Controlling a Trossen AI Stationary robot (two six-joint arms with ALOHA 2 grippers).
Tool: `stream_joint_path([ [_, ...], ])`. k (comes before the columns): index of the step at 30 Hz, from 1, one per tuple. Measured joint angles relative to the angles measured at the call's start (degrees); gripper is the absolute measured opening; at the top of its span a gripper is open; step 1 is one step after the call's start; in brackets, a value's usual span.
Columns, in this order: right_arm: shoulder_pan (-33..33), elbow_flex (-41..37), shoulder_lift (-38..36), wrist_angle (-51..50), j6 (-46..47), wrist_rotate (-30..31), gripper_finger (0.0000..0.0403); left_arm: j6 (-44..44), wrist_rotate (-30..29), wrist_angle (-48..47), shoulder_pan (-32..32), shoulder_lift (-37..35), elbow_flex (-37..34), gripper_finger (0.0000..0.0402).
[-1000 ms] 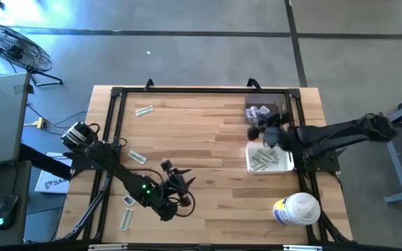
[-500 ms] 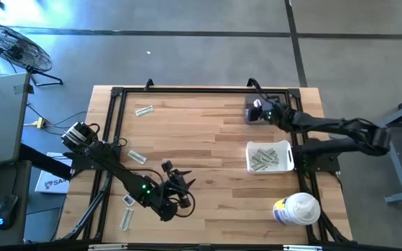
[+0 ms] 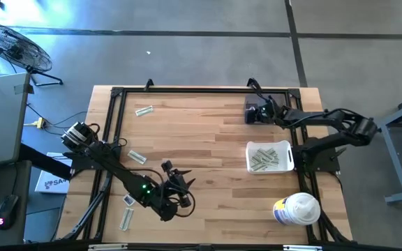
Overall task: Pick & Place First Aid Supplies
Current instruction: Put the alcohol pad into the black bin
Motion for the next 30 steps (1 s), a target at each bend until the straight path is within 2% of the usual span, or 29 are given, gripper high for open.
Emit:
stream_joint_path([
  [8,0.0,0.0,-1.7,1.3,-6.1,0.3,0.0084,0.0,0.0,0.0,0.0,0.0,0.0,0.0154],
  [13,0.0,0.1,-7.4,-1.7,-9.8,2.1,0.0132,-0.1,0.5,-3.3,0.0,-0.6,0.0,0.0154],
  [15,0.7,0.1,-10.9,-4.3,-10.3,2.3,0.0145,-2.0,3.0,-6.6,0.0,-1.9,0.0,0.0154],
  [18,4.0,0.1,-16.8,-8.9,-11.3,2.1,0.016,-5.3,9.5,-11.9,-0.1,-4.4,0.1,0.0154],
  [22,13.0,0.1,-23.9,-12.3,-11.1,1.7,0.0173,-8.0,24.4,-17.4,-0.5,-8.0,0.1,0.0154],
  [25,21.9,0.1,-27.9,-11.0,-11.0,1.2,0.0174,-12.9,35.0,-21.8,-1.0,-9.8,0.1,0.0154],
  [30,37.5,0.1,-30.1,-3.8,-11.4,3.2,0.0165,-24.7,48.4,-30.2,-3.4,-9.8,0.0,0.0154],
])
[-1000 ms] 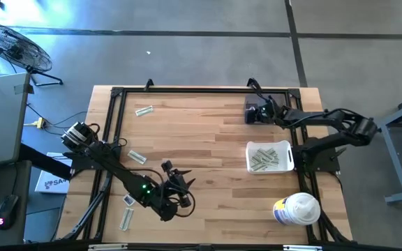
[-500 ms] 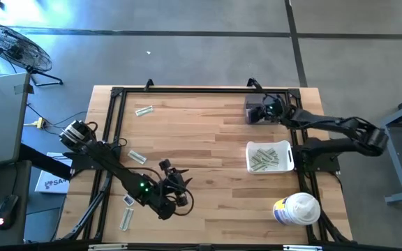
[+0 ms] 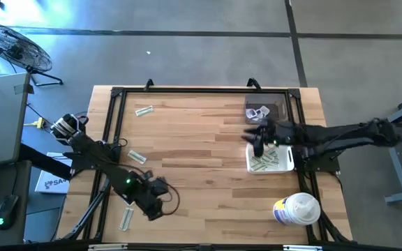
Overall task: Pick & Place First Aid Supplies
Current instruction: Put the alcohol pad into the black bin
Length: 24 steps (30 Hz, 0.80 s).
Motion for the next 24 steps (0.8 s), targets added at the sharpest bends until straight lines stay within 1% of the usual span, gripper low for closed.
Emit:
stream_joint_path([
  [2,5.5,0.0,0.8,3.3,-0.1,1.9,0.0161,-4.8,3.7,-3.0,-1.7,0.7,0.0,0.0154],
  [5,11.7,0.0,2.3,6.0,-0.1,6.0,0.0154,-11.9,5.2,-8.0,-5.5,1.3,-0.1,0.0154],
  [8,15.9,0.0,4.6,8.6,-0.1,11.1,0.0148,-19.0,5.8,-8.3,-9.4,1.8,-0.9,0.0154],
  [10,17.9,0.0,6.0,10.0,-0.1,13.3,0.0145,-23.5,7.4,-7.4,-11.7,2.2,-2.3,0.0154],
  [14,19.9,0.0,8.7,13.1,-0.1,14.6,0.0145,-32.2,9.0,-6.7,-15.0,2.3,-6.1,0.0154],
  [16,20.3,0.0,9.7,14.7,-0.1,14.7,0.0146,-34.6,9.1,-6.7,-15.7,2.3,-7.9,0.0154],
  [21,20.5,0.0,10.6,17.0,0.0,15.1,0.0143,-36.0,9.5,-3.7,-15.8,2.3,-11.4,0.0154],
  [24,20.5,0.0,10.6,17.4,0.2,15.4,0.0143,-36.0,10.4,-1.7,-15.8,2.3,-12.3,0.0154],
])
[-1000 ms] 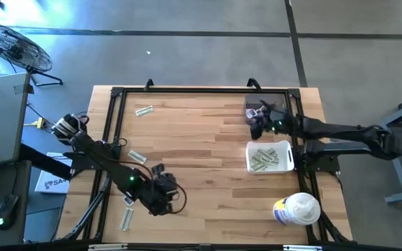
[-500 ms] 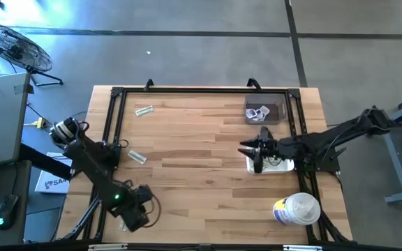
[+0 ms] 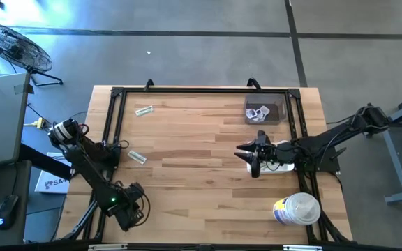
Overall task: Pick & Place First Aid Supplies
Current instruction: Put the alcohol pad into the black bin
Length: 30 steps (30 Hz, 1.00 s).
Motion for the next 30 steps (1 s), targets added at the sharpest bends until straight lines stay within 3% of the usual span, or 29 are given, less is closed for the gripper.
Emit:
stream_joint_path([
  [16,0.0,0.0,0.0,-0.2,0.0,0.3,0.0142,-0.6,4.3,1.3,-0.4,3.6,0.0,0.0154],
  [24,0.0,0.0,0.0,-0.2,0.1,0.3,0.0142,-0.4,3.7,1.6,-0.4,4.5,0.0,0.0152],
  [30,0.0,0.0,0.0,-0.2,0.1,0.3,0.0142,0.7,2.9,1.8,-0.4,4.6,0.0,0.0108],
])
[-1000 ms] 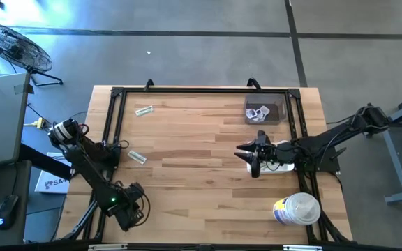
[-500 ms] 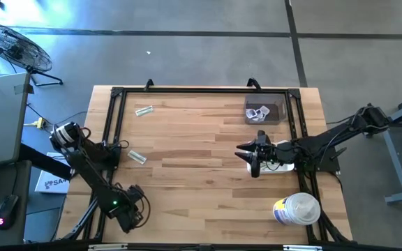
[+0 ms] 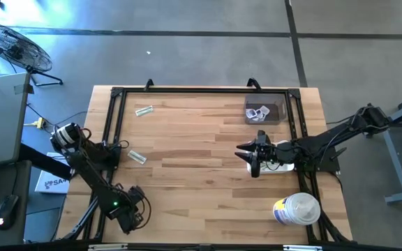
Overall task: Pick & Place First Aid Supplies
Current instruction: Put the alcohol pad into the black bin
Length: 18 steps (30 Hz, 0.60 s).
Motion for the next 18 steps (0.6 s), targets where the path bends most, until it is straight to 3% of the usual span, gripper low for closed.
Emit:
stream_joint_path([
  [11,0.0,0.0,0.0,0.0,-0.2,0.0,0.0142,2.6,-0.4,-0.1,0.0,0.1,0.1,0.0008],
  [18,0.0,0.0,1.0,1.5,-0.1,-0.5,0.0142,6.4,-2.2,-8.2,0.1,0.4,5.1,0.0004],
])
